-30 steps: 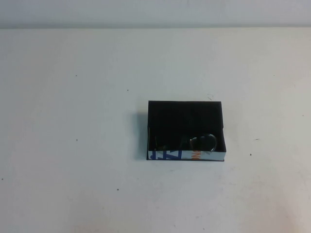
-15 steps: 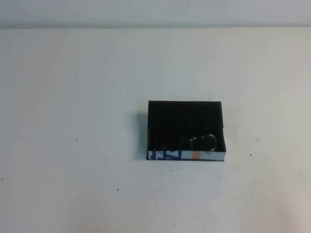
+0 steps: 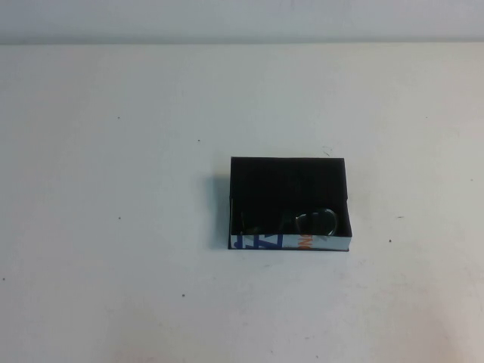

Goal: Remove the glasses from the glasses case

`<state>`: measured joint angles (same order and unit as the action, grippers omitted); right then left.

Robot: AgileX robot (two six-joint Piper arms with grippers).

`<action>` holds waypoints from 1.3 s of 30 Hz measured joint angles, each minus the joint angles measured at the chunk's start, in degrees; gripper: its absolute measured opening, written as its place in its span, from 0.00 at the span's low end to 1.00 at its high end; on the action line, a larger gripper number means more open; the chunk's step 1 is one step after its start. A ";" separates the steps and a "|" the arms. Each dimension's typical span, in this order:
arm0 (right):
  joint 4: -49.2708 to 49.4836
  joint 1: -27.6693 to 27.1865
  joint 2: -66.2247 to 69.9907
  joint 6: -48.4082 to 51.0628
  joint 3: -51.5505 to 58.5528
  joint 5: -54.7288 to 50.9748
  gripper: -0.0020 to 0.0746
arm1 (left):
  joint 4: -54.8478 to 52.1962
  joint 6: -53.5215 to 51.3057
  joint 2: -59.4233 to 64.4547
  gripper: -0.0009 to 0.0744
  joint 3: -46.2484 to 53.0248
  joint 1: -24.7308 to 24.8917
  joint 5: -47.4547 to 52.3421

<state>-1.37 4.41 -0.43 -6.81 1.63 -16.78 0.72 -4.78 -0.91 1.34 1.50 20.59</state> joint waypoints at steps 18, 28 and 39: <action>-0.17 0.00 13.99 -0.21 -22.05 8.52 0.00 | 0.00 0.00 0.00 0.01 0.00 0.00 0.00; 3.18 2.52 44.52 12.59 -40.75 -6.71 0.00 | 0.00 0.00 0.00 0.01 0.00 0.00 0.00; 3.04 14.02 77.02 29.28 -69.24 -38.04 0.00 | 0.00 0.00 0.00 0.01 0.00 0.00 0.00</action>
<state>1.67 18.43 76.59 22.46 -67.61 -54.82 0.72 -4.78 -0.91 1.34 1.50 20.59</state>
